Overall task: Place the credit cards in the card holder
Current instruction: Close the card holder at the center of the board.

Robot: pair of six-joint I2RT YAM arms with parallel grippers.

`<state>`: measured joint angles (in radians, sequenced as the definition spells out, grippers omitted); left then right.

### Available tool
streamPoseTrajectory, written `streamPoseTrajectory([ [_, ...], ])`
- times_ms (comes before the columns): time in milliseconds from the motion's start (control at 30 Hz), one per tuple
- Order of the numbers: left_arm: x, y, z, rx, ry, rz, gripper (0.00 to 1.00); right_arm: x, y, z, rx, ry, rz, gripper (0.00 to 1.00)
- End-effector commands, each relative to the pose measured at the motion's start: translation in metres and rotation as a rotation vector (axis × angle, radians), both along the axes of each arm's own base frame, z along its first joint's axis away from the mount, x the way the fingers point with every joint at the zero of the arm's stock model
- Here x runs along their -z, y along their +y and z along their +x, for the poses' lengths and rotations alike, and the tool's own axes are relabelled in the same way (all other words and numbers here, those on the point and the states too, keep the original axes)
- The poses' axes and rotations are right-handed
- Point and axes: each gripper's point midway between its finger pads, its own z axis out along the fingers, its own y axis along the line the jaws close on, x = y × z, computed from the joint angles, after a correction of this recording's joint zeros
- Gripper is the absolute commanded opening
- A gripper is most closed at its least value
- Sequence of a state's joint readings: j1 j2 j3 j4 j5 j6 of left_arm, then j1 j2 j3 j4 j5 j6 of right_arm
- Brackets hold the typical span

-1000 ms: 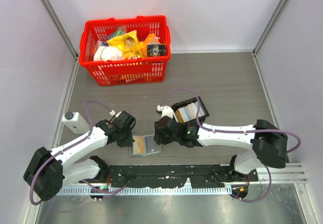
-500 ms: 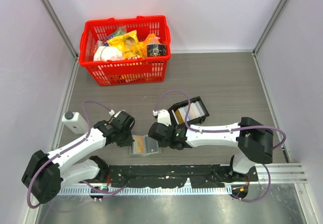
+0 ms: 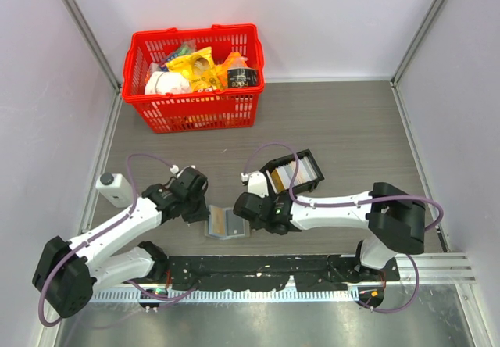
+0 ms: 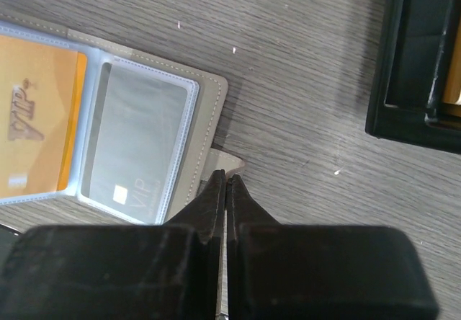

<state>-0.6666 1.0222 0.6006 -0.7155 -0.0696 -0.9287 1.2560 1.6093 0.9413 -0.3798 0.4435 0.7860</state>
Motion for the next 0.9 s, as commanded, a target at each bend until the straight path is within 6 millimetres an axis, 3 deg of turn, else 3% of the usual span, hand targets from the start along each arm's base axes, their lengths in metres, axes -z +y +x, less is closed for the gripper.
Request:
streamPoseTrajectory([
  [0, -0.026, -0.033, 0.013, 0.072, -0.042, -0.132, 0.00, -0.015, 0.009, 0.002, 0.016, -0.027, 0.116, 0.01],
  [233, -0.036, -0.053, 0.019, 0.118, -0.044, -0.202, 0.03, -0.023, 0.010, 0.004, 0.045, -0.033, 0.222, 0.01],
  [467, -0.034, -0.064, 0.020, 0.162, -0.037, -0.205, 0.24, -0.022, 0.006, 0.004, 0.060, -0.031, 0.281, 0.01],
  [867, -0.041, -0.097, 0.020, 0.222, -0.063, -0.280, 0.33, -0.021, 0.000, 0.005, 0.095, -0.033, 0.303, 0.01],
])
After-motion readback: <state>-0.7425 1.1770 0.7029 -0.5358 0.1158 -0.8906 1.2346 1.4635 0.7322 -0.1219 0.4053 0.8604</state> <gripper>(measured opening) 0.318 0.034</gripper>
